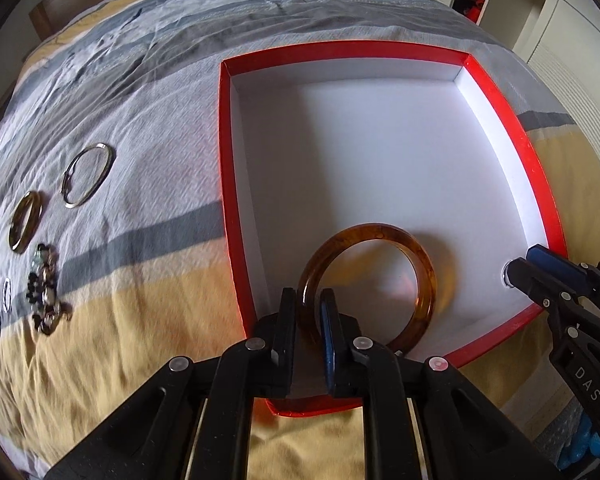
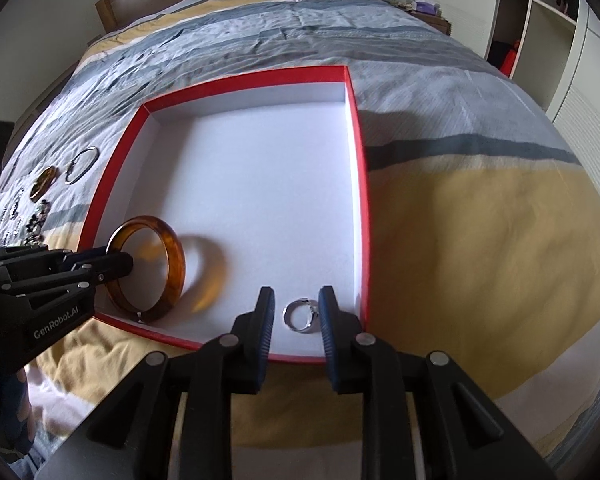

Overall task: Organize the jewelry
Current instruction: 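Open the left tool dropping the bangle while the right tool releases the ring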

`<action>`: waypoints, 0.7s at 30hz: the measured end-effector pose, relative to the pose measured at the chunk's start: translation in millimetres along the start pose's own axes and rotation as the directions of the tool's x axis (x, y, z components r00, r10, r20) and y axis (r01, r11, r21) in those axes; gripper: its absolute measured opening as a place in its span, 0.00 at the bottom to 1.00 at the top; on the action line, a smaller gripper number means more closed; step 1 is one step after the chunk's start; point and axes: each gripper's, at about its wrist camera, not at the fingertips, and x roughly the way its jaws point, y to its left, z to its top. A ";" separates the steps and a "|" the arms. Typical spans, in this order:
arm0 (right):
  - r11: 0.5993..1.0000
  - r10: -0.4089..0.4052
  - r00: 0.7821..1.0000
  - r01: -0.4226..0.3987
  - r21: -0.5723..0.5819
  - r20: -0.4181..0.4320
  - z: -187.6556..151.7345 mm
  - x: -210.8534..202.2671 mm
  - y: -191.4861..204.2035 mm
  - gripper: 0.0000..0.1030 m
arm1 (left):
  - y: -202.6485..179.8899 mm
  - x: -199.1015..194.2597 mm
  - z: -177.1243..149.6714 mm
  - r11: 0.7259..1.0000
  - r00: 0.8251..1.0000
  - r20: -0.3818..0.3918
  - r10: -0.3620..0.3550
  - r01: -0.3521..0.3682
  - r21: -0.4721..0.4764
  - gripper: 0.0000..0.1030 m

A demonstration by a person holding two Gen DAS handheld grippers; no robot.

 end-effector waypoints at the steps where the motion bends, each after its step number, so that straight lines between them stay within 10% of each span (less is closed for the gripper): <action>1: 1.000 0.006 1.000 -0.007 -0.001 -0.002 -3.0 -1.5 2.0 0.21 | 1.8 -1.5 -4.4 1.000 1.000 -0.002 0.002 -0.002 -0.005 0.13; 13: 1.000 0.029 0.999 -0.029 -0.009 -0.014 -32.6 -27.6 15.6 0.24 | -3.7 -29.6 -49.0 1.000 1.000 0.004 0.017 -0.017 0.010 0.21; 21: 1.000 0.014 0.999 -0.014 0.002 0.041 -43.9 -59.9 16.3 0.36 | -1.3 -69.9 -66.9 1.000 0.996 0.092 -0.023 0.024 -0.016 0.46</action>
